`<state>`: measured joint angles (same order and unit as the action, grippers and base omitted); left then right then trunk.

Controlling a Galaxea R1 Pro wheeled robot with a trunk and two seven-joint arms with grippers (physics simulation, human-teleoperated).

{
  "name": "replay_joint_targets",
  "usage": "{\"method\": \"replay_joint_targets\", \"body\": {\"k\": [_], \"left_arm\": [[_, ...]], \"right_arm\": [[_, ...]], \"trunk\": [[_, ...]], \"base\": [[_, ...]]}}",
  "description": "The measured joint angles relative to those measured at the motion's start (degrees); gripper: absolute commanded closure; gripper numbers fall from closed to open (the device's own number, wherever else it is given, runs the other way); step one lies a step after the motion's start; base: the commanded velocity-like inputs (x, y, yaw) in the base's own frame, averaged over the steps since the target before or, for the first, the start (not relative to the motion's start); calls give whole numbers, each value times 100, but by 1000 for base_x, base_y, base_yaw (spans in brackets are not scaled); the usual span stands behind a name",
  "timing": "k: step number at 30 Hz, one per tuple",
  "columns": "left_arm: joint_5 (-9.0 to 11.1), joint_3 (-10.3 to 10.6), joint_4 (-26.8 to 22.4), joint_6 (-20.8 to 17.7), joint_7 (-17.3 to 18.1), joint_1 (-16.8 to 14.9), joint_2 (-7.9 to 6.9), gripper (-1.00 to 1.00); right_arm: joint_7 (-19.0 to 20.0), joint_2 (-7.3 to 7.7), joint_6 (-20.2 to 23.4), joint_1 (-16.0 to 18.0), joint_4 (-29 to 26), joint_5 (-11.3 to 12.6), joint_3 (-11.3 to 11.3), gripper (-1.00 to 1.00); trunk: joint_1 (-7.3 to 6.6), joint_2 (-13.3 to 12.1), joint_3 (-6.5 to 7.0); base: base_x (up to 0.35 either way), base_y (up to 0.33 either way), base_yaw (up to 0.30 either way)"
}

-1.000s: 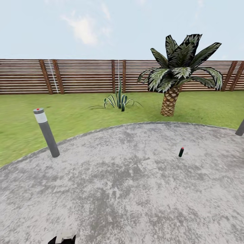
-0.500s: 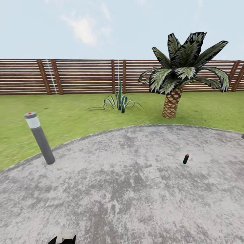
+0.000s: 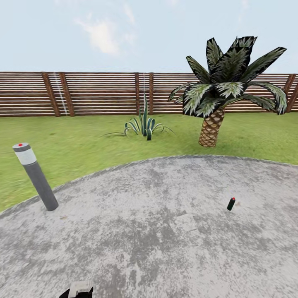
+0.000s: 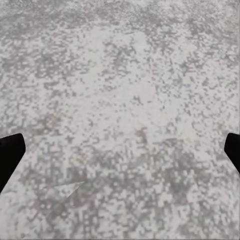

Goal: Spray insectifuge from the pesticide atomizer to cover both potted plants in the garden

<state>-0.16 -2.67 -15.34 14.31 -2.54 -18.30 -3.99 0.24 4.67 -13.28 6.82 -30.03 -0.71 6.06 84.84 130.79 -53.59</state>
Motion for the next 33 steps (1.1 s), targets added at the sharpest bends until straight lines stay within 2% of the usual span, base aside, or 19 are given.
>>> {"method": "replay_joint_targets", "body": {"k": [11,20,33], "left_arm": [[1,-1,1,0,0,-1,4,-100],[1,4,3,1,0,1,2,-100],[1,1,-6,0,0,-3,11,-100]], "right_arm": [[4,0,3,-1,-9,1,-3,-100],[8,0,4,-2,-12,8,2,-100],[5,0,-2,-2,-17,1,-2,-100]], "trunk": [[1,0,0],[2,0,17],[3,0,45]], "base": [[307,-183,-33],[197,-263,-264],[78,-293,-267]]}}
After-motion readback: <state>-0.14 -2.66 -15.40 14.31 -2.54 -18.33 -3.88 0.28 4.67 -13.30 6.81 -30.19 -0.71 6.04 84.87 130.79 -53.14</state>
